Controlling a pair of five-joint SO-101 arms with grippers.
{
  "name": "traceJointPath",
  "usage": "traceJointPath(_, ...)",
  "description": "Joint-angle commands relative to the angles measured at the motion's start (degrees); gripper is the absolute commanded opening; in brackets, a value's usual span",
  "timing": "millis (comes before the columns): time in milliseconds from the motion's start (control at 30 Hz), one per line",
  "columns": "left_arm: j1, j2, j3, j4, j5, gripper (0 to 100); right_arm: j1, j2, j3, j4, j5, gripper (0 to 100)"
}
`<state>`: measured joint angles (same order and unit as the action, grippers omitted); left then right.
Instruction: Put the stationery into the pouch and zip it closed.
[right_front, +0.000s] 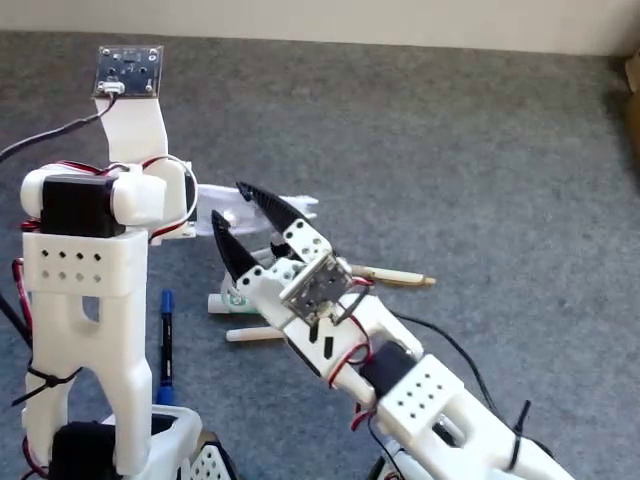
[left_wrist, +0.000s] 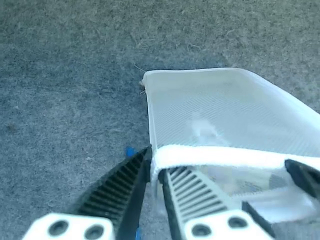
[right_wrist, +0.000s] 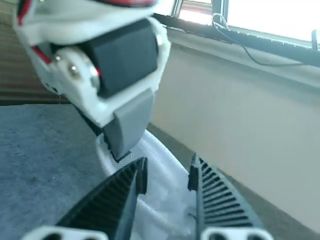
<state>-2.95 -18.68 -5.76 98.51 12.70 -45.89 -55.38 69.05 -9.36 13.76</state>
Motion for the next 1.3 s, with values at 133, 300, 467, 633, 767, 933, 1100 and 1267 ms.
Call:
traceJointPath(133, -0.7, 0.8, 0.7, -0.5, 0.6, 1, -0.1, -3.9, -2.7, 6.8, -3.1, 18.1)
traceJointPath(300, -0.8, 0.8, 2.2, -1.1, 0.6, 1, -0.2, -7.3, -2.7, 9.1, -3.2, 18.1)
traceJointPath(467, -0.8, 0.8, 2.2, -1.4, 0.6, 1, -2.9, -9.8, -6.8, 19.5, -3.0, 18.0)
traceJointPath(633, -0.8, 0.8, 2.2, -1.4, 0.6, 1, -1.5, -10.1, -15.7, 34.2, -2.9, 18.0)
traceJointPath(767, -0.8, 0.8, 2.2, -1.4, 0.6, 1, 1.4, -10.2, -21.7, 47.3, -2.8, 18.0)
traceJointPath(933, -0.9, 0.8, 2.1, -1.4, 0.6, 1, 9.5, -10.2, -27.5, 63.5, -2.8, 18.0)
traceJointPath(1100, -0.9, 0.8, 2.1, -1.3, 0.7, 1, 17.9, -10.2, -29.1, 73.6, -2.7, 18.0)
traceJointPath(1267, -3.7, 0.7, 1.5, -1.1, 0.7, 1, 24.4, -10.2, -25.1, 76.1, 5.6, 18.0)
